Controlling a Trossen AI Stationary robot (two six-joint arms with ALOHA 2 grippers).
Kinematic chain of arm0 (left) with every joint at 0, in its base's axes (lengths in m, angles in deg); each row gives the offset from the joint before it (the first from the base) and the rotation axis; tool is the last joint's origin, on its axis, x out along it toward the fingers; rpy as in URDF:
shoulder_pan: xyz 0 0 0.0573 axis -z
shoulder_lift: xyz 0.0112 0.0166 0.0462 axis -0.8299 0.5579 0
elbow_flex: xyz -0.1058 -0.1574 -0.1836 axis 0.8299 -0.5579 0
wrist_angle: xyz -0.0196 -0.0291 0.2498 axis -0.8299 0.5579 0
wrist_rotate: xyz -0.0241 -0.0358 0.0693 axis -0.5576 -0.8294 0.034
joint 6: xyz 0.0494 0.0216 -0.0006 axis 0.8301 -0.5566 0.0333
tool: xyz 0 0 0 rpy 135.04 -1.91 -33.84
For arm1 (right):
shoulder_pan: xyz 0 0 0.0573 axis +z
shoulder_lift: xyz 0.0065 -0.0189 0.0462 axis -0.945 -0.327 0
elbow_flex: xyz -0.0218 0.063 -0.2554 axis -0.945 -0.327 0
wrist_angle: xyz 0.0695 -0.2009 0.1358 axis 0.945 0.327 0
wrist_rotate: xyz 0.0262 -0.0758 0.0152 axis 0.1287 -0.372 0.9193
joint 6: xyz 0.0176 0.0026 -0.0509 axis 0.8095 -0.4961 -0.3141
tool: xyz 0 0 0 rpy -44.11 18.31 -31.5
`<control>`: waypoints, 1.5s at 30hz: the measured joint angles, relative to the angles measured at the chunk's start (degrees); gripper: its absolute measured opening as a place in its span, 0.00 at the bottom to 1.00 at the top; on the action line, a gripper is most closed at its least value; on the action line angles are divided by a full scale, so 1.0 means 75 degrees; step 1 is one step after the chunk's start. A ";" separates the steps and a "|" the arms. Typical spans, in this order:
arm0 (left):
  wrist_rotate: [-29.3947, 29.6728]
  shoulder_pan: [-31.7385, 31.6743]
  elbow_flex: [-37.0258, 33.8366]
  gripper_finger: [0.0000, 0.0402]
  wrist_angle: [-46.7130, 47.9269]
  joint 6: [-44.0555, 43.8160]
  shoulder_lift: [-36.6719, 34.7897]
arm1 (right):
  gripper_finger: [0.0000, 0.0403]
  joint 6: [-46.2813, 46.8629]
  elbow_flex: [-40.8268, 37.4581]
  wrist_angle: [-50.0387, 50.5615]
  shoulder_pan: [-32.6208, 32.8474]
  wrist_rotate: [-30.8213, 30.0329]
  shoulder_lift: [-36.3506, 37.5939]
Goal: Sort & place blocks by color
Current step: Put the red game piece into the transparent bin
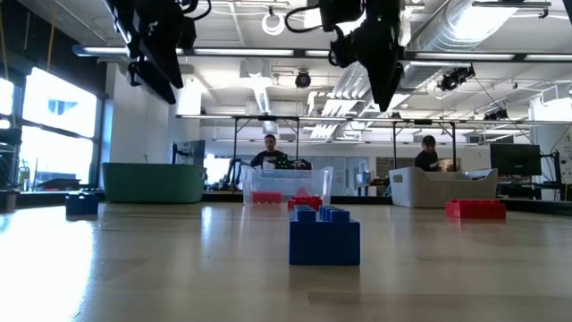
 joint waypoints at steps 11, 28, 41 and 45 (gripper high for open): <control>0.0038 0.0662 0.0000 0.62 -0.0014 -0.0633 0.0003 | 0.54 -0.2230 -0.0471 0.0189 0.0421 0.0928 -0.0020; 0.0607 0.0932 -0.0003 0.62 -0.0026 -0.1200 0.0003 | 0.54 -0.2907 -0.4018 -0.1185 0.0738 0.0182 -0.0012; 0.0755 0.0932 -0.0003 0.62 -0.0023 -0.1372 0.0003 | 0.54 -0.2755 -0.5130 -0.2543 0.1129 0.0083 -0.0012; 0.0850 0.0932 -0.0003 0.62 -0.0023 -0.1375 0.0003 | 0.53 -0.2490 -0.5470 -0.3104 0.1231 -0.0120 -0.0012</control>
